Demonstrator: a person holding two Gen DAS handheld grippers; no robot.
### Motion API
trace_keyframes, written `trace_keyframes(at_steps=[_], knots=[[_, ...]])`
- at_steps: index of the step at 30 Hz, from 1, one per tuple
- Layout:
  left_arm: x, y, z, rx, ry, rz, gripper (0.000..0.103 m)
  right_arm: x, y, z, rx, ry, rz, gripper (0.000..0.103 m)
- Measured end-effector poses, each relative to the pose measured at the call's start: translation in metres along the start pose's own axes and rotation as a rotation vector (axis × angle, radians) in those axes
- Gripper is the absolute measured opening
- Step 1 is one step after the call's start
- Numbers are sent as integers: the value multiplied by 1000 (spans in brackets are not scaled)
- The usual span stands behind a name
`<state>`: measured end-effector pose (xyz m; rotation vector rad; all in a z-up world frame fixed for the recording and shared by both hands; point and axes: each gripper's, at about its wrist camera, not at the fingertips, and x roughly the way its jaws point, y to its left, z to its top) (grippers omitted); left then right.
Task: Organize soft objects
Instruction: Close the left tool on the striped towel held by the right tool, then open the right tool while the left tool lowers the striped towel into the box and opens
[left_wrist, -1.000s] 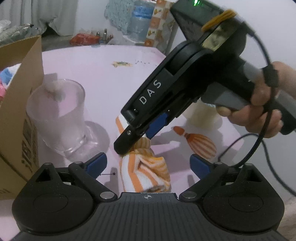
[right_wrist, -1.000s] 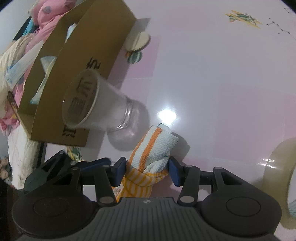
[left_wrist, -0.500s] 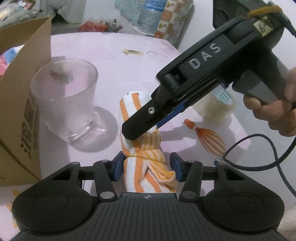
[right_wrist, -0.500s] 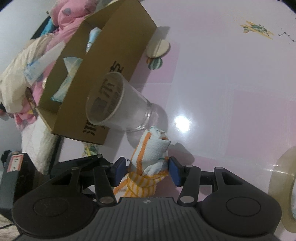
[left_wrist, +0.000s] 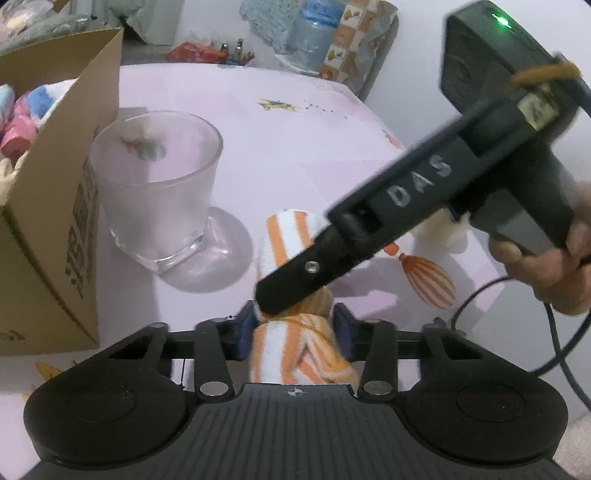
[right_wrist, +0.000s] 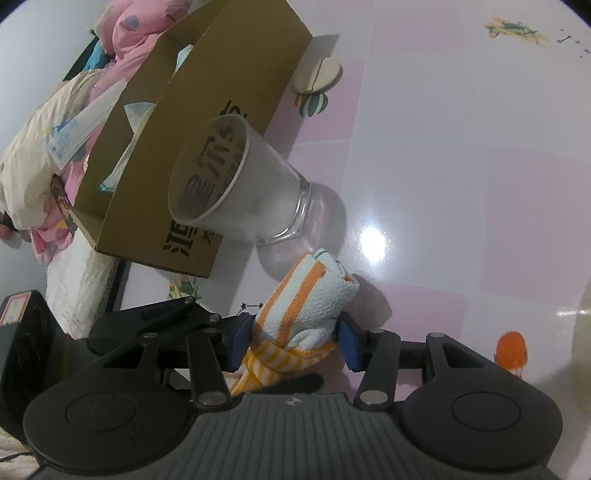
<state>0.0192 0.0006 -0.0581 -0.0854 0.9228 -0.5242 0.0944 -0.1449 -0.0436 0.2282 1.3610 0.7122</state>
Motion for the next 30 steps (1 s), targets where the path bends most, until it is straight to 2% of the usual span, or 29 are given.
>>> trace_keyframes(at_steps=[4,10,15,17,20,24,30], knots=[[-19,-1,-1,-7,-39,-30,40,-21,19,-10,-24,-49,-2,12],[-90,-5,8,12,-206,-39,40,-75,89,-18,-206,-204,-9,12],[-153,17,30,3,-395,50,40,-96,151,16,-389,-305,50,12],[-163,30,40,-25,-424,88,40,-89,166,41,-425,-302,70,12],[-164,60,53,-93,-410,127,40,-63,179,80,-436,-255,73,12],[-143,102,64,-207,-327,121,40,-18,176,124,-389,-151,59,12],[-109,135,63,-313,-210,80,40,17,164,132,-403,-66,-22,14]])
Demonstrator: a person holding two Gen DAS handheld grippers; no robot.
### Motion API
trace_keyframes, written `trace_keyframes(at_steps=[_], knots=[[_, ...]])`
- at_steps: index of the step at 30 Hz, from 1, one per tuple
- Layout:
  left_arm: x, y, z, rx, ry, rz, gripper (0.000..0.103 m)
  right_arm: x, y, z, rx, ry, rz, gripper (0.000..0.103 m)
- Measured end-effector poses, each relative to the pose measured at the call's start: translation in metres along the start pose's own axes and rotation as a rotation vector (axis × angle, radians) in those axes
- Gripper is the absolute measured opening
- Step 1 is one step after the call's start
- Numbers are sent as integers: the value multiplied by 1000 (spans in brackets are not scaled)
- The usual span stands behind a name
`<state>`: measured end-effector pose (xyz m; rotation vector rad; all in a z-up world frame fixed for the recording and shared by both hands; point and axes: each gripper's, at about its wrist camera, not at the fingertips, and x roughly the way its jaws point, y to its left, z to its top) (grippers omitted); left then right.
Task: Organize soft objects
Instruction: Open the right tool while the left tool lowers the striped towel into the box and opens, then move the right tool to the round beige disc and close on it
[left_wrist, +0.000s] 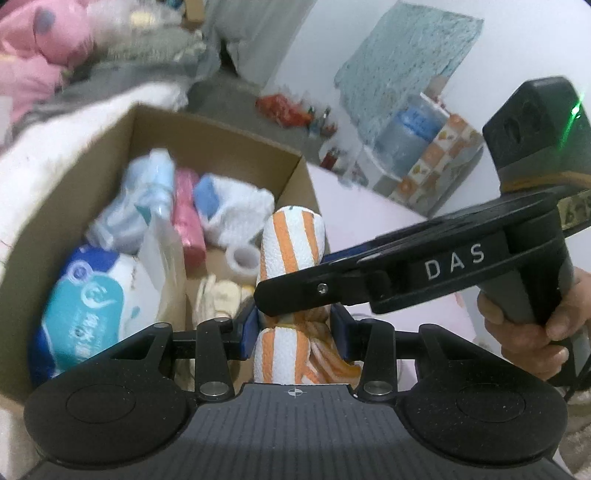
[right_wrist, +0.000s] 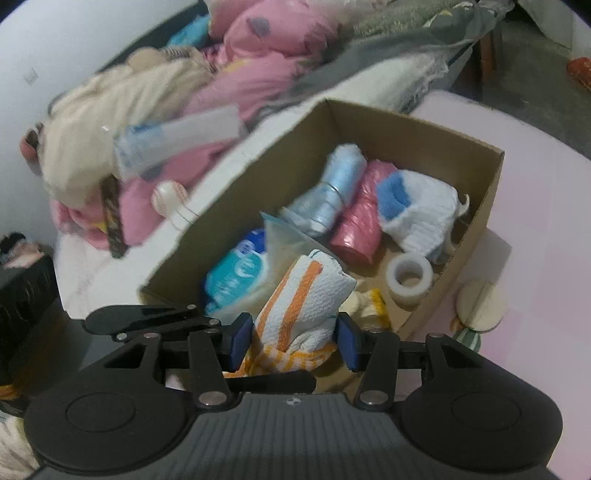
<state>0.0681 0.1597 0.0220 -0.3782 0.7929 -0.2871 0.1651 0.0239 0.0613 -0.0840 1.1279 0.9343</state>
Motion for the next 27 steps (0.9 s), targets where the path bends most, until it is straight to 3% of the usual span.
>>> trace_keyframes(at_steps=[2,5,12,18,27], knots=[[7,3,-1,-10,23,-10,41,3,1,-1,-31,5,-36,16],[17,3,0,-12,57,-14,41,5,2,2,-61,4,-71,28],[27,10,-2,-32,100,-12,47,2,-5,5,-56,0,-67,28],[27,10,0,-23,77,-7,55,-15,-11,1,-37,-55,-55,28],[14,3,1,18,2,30,84,-61,-56,-6,60,-224,-64,27]])
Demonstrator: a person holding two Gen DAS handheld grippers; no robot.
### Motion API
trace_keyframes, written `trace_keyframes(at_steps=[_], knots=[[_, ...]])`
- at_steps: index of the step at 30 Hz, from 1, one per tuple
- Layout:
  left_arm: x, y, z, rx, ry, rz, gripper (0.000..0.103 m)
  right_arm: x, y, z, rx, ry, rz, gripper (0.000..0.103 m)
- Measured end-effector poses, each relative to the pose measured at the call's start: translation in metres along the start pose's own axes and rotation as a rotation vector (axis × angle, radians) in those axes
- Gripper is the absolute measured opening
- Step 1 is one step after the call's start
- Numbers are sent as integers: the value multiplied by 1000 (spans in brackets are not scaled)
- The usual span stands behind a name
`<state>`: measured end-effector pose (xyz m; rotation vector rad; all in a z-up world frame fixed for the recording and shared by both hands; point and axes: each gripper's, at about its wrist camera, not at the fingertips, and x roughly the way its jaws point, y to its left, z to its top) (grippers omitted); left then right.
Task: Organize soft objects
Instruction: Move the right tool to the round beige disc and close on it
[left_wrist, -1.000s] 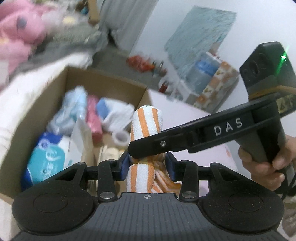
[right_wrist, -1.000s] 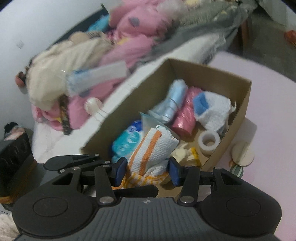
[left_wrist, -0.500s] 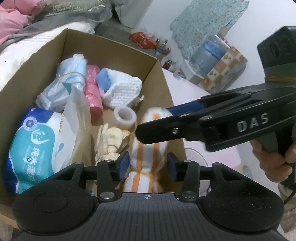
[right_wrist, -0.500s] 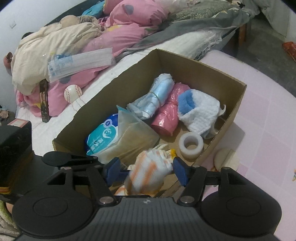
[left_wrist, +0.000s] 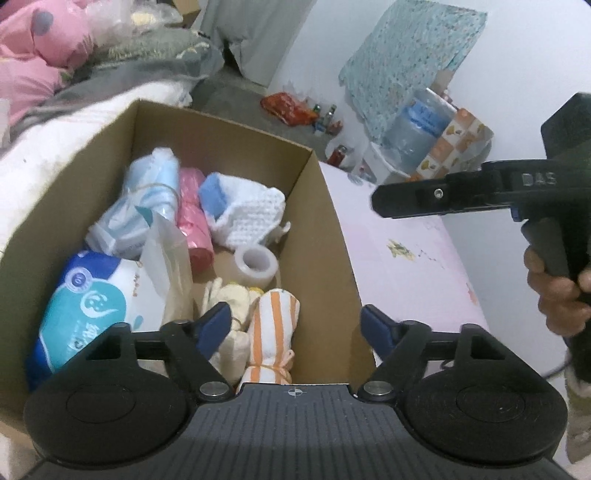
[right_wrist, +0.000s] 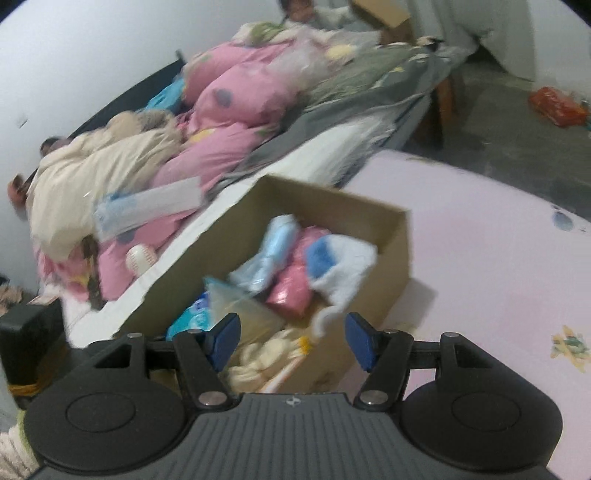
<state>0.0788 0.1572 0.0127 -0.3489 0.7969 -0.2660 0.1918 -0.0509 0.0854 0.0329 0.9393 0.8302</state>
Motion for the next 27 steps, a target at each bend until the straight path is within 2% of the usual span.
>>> trace_keyframes(at_steps=[3,5,9,14,19,27], knots=[[-4,-2,0,6,-23,25,91,7,-23,-1,27,18,-47,27],[-6,-4,1,17,-37,32,99,23,-39,-1,40,69,-74,27],[-8,-10,3,50,-48,49,100,64,-60,-1,26,182,-111,28],[-4,-11,4,54,-35,44,100,108,-69,0,-49,271,-164,28],[-4,-13,3,61,-39,40,101,131,-71,-4,-108,300,-191,28],[-4,-9,4,54,-46,40,101,132,-56,-18,-255,288,-223,29]])
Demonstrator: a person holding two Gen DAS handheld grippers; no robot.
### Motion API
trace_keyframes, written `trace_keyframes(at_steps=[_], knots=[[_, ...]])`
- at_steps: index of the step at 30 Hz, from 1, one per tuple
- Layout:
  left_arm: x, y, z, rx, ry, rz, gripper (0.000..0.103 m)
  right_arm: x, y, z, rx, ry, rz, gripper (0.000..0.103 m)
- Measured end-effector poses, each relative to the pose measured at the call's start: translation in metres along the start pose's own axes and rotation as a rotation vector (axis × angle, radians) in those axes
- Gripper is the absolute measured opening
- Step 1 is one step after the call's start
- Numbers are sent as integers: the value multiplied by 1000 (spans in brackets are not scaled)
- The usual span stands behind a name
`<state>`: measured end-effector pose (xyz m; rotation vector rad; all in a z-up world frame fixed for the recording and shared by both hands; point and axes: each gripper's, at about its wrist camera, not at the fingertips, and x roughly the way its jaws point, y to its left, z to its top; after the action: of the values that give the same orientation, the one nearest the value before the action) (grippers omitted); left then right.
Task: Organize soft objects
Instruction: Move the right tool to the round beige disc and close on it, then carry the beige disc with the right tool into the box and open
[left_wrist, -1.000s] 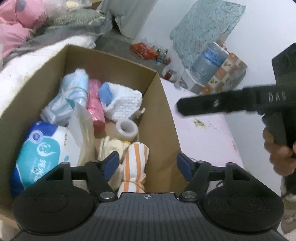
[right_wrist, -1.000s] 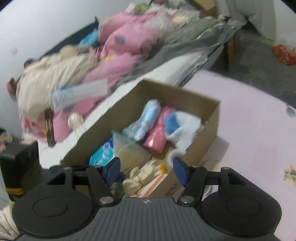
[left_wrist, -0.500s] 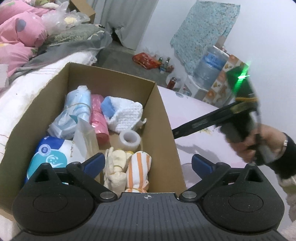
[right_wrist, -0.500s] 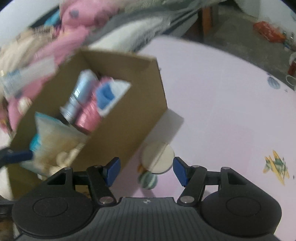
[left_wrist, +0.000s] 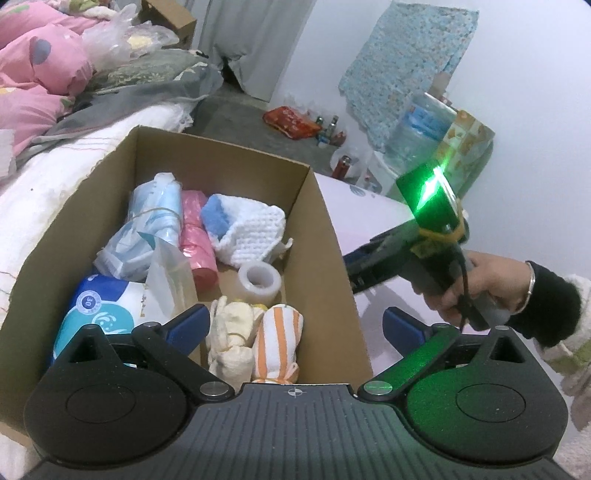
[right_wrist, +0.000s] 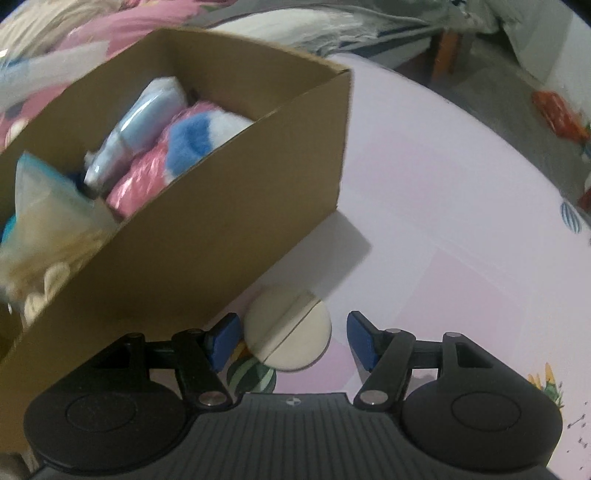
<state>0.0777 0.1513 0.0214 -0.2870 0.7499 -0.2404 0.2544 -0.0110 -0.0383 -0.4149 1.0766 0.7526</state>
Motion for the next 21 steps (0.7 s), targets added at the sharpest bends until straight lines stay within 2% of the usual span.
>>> trace_keyframes(at_steps=[2,7,9,16,21], knots=[[-2,1,-1,-2,-6,0,100,-1,7,-3,-45,-9,-30,28],[-9,1,-2,-4,-26,-5,100,-8,8,-8,-29,-21,-31,17],[-13,1,-3,-1,-38,-3,101,-13,6,-11,-10,-29,-37,0],[-31,2,-5,-11,-92,11,101,-19,-7,-26,79,-40,2,0],[-47,4,-5,-24,-130,28,100,-37,-12,-32,123,-90,11,0]])
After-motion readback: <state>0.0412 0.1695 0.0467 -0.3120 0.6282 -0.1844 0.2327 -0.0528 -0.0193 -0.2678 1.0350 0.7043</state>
